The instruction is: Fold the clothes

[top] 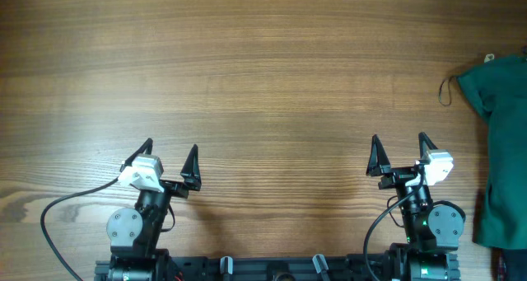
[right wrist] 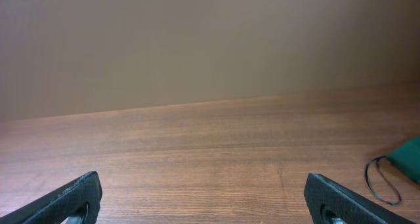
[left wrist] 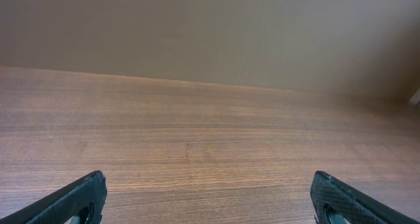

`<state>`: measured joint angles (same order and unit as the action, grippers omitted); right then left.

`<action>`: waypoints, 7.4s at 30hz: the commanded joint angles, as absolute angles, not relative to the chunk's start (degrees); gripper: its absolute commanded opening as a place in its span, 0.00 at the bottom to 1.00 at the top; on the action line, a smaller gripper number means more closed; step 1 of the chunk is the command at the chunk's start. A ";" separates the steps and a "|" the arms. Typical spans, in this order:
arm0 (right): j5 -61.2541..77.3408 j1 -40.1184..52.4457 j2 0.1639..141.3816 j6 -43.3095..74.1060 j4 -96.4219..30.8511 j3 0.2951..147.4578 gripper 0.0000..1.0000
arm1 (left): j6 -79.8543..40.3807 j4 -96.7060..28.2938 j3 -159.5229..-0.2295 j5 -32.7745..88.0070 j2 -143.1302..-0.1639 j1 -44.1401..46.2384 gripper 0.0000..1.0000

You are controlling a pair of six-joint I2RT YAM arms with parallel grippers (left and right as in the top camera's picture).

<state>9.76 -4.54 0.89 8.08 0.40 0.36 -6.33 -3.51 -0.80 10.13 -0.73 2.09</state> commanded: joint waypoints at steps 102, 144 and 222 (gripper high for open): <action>-6.24 -55.68 121.73 -3.03 -45.06 107.33 1.00 | -6.85 -3.66 -0.34 7.62 -0.38 1.58 1.00; 15.51 -12.25 101.43 -1.06 -54.61 109.23 0.04 | -6.85 -3.66 -0.34 7.62 -0.38 1.58 1.00; 4.82 7.99 108.42 13.54 -62.43 88.49 0.92 | -6.85 -3.68 -0.34 7.62 -0.38 1.58 1.00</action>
